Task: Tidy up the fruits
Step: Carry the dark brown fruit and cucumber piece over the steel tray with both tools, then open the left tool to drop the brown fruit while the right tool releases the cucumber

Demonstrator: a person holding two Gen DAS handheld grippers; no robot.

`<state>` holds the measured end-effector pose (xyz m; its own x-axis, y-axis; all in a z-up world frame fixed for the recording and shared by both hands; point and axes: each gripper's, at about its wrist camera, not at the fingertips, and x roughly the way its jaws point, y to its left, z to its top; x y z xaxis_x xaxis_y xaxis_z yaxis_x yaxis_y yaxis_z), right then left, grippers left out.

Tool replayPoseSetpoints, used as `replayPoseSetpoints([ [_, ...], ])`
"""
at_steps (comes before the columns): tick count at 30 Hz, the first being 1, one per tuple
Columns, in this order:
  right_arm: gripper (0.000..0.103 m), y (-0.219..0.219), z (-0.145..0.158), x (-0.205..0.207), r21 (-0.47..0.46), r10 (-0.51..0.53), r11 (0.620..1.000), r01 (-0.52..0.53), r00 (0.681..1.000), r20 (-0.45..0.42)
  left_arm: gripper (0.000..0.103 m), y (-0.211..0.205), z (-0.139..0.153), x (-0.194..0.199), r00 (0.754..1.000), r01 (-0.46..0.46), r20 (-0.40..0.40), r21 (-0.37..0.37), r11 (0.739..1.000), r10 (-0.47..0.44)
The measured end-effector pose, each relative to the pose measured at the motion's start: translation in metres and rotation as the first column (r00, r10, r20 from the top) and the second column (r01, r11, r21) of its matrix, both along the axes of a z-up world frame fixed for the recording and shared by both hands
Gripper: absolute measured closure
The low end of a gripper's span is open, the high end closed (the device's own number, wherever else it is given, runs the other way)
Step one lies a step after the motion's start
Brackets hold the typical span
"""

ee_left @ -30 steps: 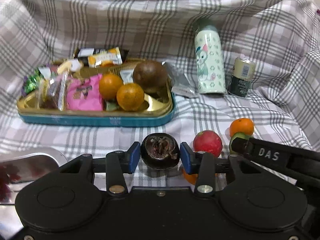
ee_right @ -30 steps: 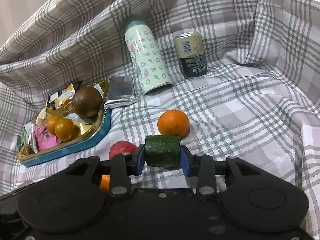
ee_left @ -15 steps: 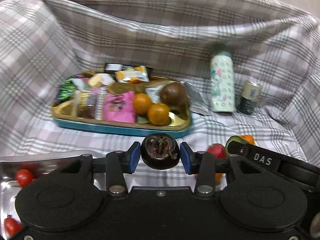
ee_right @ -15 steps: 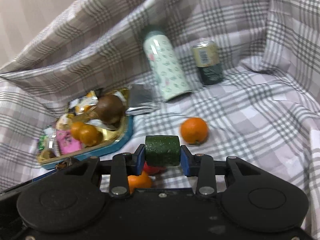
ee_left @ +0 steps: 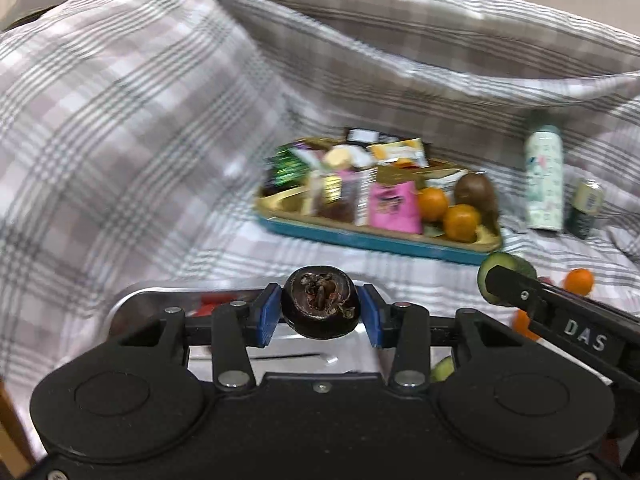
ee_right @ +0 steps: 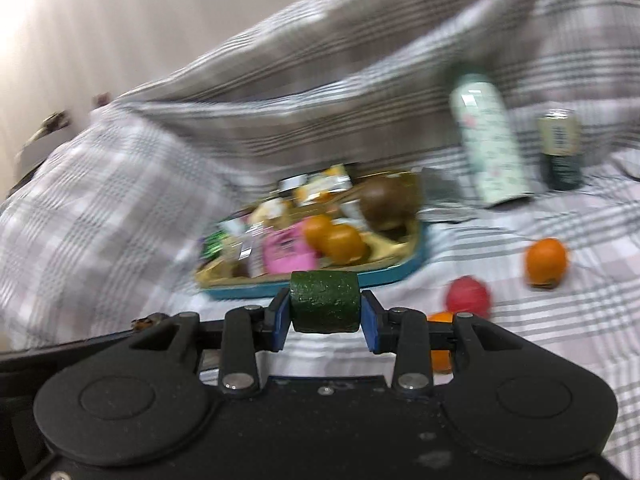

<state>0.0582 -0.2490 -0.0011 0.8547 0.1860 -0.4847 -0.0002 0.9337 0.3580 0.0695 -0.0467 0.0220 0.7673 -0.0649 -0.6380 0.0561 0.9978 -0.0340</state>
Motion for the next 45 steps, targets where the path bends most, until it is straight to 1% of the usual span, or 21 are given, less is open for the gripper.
replayPoseSetpoints([
  [5, 0.065, 0.029, 0.002, -0.004, -0.006, 0.108, 0.994, -0.108, 0.994, 0.014, 0.053, 0.021, -0.004, -0.012, 0.998, -0.052, -0.023, 0.018, 0.998, 0.053],
  [11, 0.065, 0.054, 0.003, -0.01, -0.019, 0.203, 0.979, -0.203, 0.979, 0.018, 0.053, 0.042, -0.01, -0.025, 0.994, -0.095, -0.044, 0.033, 0.995, 0.097],
  [16, 0.065, 0.07, 0.003, -0.014, -0.031, 0.266, 0.964, -0.265, 0.964, 0.018, 0.052, 0.057, -0.013, -0.032, 0.99, -0.13, -0.052, 0.025, 0.991, 0.131],
  [21, 0.065, 0.082, 0.0, -0.015, -0.037, 0.306, 0.951, -0.306, 0.952, 0.008, 0.052, 0.065, -0.017, -0.034, 0.987, -0.152, -0.053, 0.024, 0.988, 0.153],
  [27, 0.065, 0.095, -0.004, -0.015, -0.052, 0.34, 0.939, -0.34, 0.941, -0.01, 0.052, 0.075, -0.022, -0.033, 0.982, -0.175, -0.079, -0.014, 0.985, 0.173],
  [33, 0.065, 0.104, -0.012, -0.016, -0.078, 0.352, 0.932, -0.353, 0.935, -0.037, 0.052, 0.075, -0.025, -0.031, 0.984, -0.154, -0.096, -0.034, 0.987, 0.151],
  [35, 0.064, 0.105, -0.013, -0.015, -0.08, 0.344, 0.935, -0.347, 0.938, -0.042, 0.052, 0.073, -0.025, -0.031, 0.985, -0.147, -0.095, -0.03, 0.989, 0.143],
  [38, 0.061, 0.103, -0.013, -0.015, -0.071, 0.327, 0.942, -0.329, 0.944, -0.037, 0.053, 0.071, -0.023, -0.033, 0.986, -0.148, -0.081, -0.013, 0.989, 0.146],
  [45, 0.061, 0.101, -0.011, -0.015, -0.076, 0.323, 0.943, -0.324, 0.946, -0.033, 0.053, 0.067, -0.023, -0.033, 0.986, -0.149, -0.075, 0.004, 0.989, 0.149],
])
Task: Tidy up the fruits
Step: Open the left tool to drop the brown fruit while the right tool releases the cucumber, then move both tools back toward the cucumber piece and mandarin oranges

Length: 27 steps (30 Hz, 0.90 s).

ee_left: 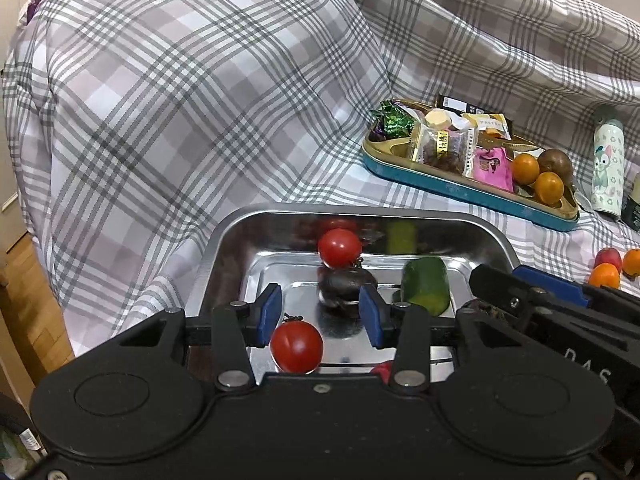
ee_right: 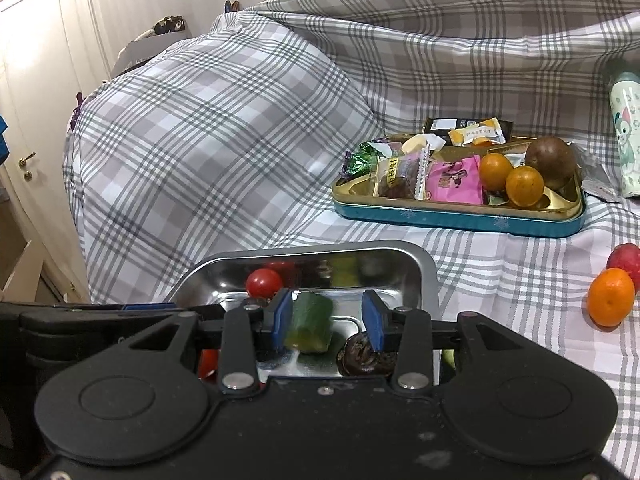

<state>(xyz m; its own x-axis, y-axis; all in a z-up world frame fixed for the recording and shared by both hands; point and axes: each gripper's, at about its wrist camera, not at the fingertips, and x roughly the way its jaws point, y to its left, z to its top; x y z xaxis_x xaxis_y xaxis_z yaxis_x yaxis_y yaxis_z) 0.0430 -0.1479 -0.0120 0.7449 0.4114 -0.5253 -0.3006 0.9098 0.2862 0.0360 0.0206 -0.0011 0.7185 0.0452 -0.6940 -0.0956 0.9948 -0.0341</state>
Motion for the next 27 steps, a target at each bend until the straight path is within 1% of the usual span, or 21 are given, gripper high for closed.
replayPoseSetpoints([
  [7, 0.061, -0.004, 0.003, -0.002, 0.004, -0.017, 1.0, 0.017, 1.0, 0.009, 0.053, -0.005, 0.001, -0.004, 0.999, 0.02, 0.028, 0.011, 1.0, -0.02],
  [10, 0.061, -0.007, 0.003, -0.001, 0.005, -0.035, 0.999, 0.034, 0.999, 0.006, 0.053, -0.005, 0.001, -0.004, 0.999, 0.018, 0.026, 0.01, 1.0, -0.018],
  [18, 0.061, -0.018, 0.003, 0.001, 0.004, -0.099, 0.995, 0.099, 0.995, -0.006, 0.052, -0.003, 0.0, -0.004, 1.0, 0.011, 0.024, -0.012, 1.0, -0.011],
  [27, 0.061, -0.04, 0.002, 0.004, -0.001, -0.195, 0.981, 0.195, 0.981, -0.019, 0.052, -0.01, 0.0, -0.005, 0.999, 0.024, 0.028, 0.021, 0.999, -0.025],
])
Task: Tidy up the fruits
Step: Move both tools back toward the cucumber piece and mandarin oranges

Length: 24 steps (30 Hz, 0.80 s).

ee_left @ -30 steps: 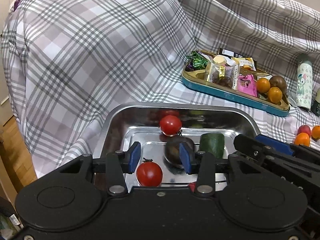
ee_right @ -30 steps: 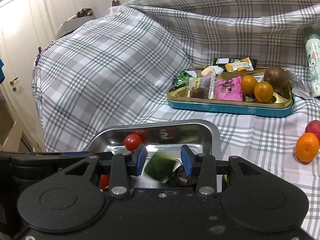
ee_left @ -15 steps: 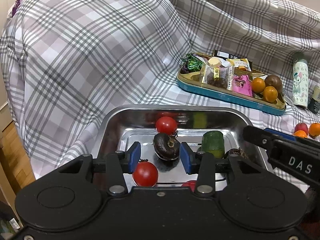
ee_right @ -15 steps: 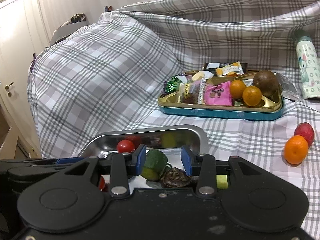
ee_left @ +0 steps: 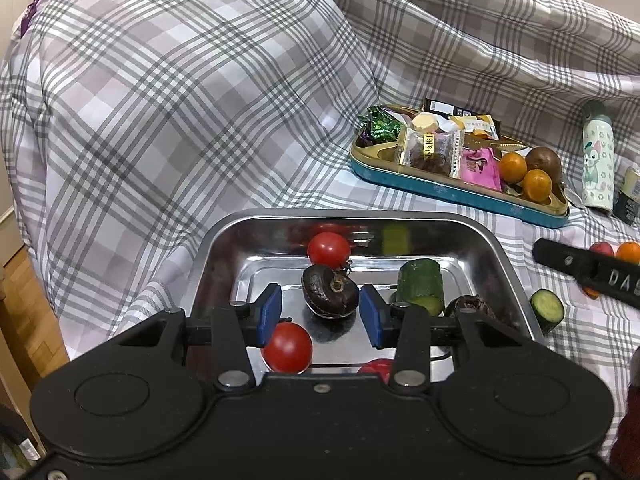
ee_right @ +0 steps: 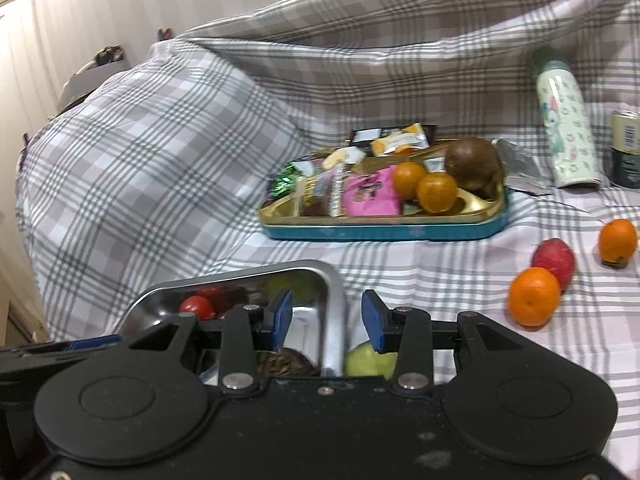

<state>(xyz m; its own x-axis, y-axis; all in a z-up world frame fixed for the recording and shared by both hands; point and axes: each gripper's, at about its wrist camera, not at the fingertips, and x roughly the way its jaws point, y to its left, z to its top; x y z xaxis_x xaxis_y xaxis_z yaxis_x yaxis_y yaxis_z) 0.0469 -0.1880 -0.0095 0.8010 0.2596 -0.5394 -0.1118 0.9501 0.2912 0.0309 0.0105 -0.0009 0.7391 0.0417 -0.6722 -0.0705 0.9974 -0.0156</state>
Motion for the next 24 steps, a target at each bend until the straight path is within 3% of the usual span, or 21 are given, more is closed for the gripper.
replayPoseSetpoints([
  [5, 0.061, -0.018, 0.002, 0.003, 0.01, -0.071, 0.997, 0.071, 0.997, -0.008, 0.052, -0.008, 0.001, -0.001, 1.0, 0.019, 0.01, 0.052, 0.998, -0.019],
  [12, 0.061, -0.06, 0.001, 0.004, 0.021, -0.195, 0.98, 0.196, 0.98, -0.036, 0.052, -0.036, 0.0, -0.006, 0.994, 0.105, -0.003, 0.048, 0.993, -0.105],
  [18, 0.061, -0.101, 0.001, 0.003, 0.046, -0.327, 0.943, 0.33, 0.943, -0.069, 0.052, -0.077, 0.007, -0.013, 0.975, 0.22, 0.014, 0.043, 0.975, -0.221],
  [24, 0.061, -0.122, 0.001, 0.002, 0.06, -0.388, 0.917, 0.395, 0.917, -0.094, 0.052, -0.115, 0.007, -0.007, 0.954, 0.298, 0.016, 0.03, 0.954, -0.298],
])
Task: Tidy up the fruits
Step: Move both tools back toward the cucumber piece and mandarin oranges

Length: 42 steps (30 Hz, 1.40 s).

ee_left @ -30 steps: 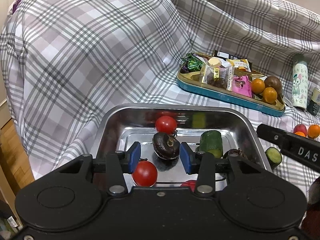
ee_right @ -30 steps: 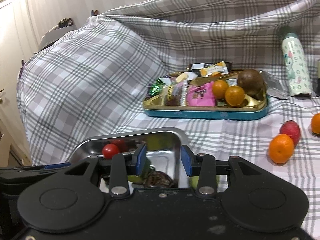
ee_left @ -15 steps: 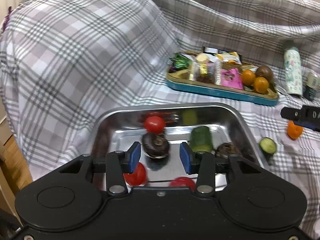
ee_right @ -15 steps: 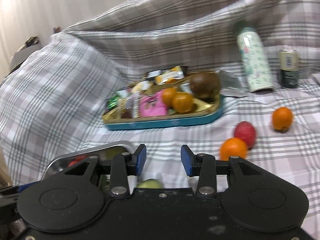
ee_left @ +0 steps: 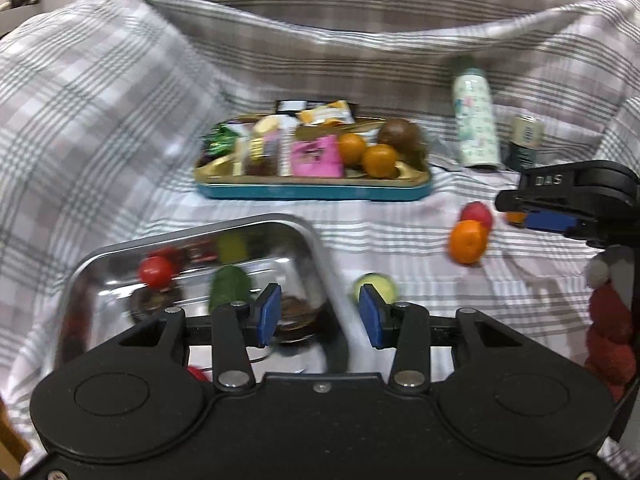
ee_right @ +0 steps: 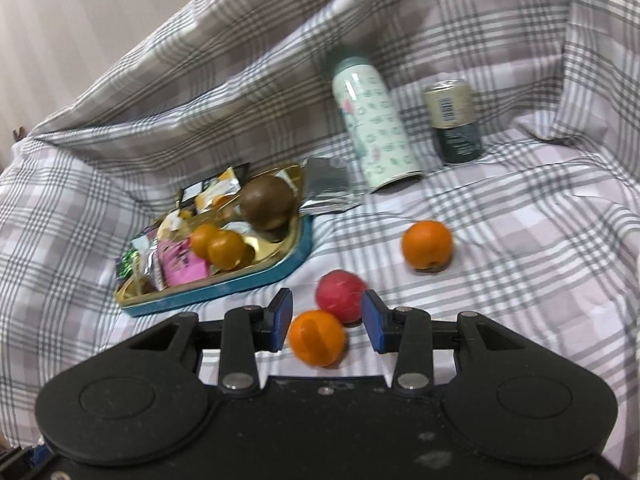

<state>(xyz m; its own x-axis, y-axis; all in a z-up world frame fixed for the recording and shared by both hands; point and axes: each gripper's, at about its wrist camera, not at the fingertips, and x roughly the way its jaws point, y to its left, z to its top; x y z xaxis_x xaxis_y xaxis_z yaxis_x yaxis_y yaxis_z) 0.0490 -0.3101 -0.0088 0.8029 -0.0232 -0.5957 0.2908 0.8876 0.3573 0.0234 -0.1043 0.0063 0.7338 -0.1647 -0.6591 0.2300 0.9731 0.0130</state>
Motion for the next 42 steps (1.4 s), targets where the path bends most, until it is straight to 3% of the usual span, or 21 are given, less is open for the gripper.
replayPoseSetpoints([
  [8, 0.061, -0.007, 0.001, -0.004, -0.019, -0.026, 0.999, 0.026, 1.0, 0.0, 0.052, -0.04, -0.013, 0.008, 0.997, 0.068, 0.02, 0.104, 0.992, -0.07],
  [15, 0.061, -0.017, 0.006, -0.009, -0.025, -0.067, 0.997, 0.068, 0.998, 0.022, 0.052, -0.059, -0.022, 0.007, 0.993, 0.116, -0.008, 0.107, 0.988, -0.115],
  [19, 0.061, -0.03, 0.011, -0.015, -0.025, -0.129, 0.991, 0.13, 0.99, 0.048, 0.052, -0.069, -0.026, 0.008, 0.992, 0.129, -0.023, 0.083, 0.988, -0.128],
  [24, 0.061, -0.05, 0.014, -0.021, 0.012, -0.188, 0.982, 0.187, 0.981, 0.057, 0.052, -0.086, -0.03, 0.014, 0.969, 0.208, -0.126, -0.057, 0.976, -0.214],
  [29, 0.061, -0.066, 0.015, -0.028, 0.041, -0.231, 0.973, 0.229, 0.971, 0.061, 0.052, -0.09, -0.021, -0.007, 0.971, 0.234, -0.036, -0.065, 0.97, -0.236],
  [33, 0.061, -0.067, 0.014, -0.027, 0.049, -0.223, 0.974, 0.221, 0.973, 0.055, 0.052, -0.076, -0.009, -0.022, 0.99, 0.066, 0.125, 0.026, 0.998, -0.068],
  [38, 0.061, -0.061, 0.016, -0.027, 0.038, -0.199, 0.98, 0.197, 0.978, 0.065, 0.053, -0.065, -0.021, -0.005, 0.999, -0.024, 0.033, 0.052, 0.998, 0.022],
  [42, 0.061, -0.056, 0.016, -0.026, 0.02, -0.198, 0.98, 0.197, 0.978, 0.07, 0.053, -0.065, -0.026, -0.007, 0.994, -0.097, 0.059, 0.085, 0.992, 0.092],
])
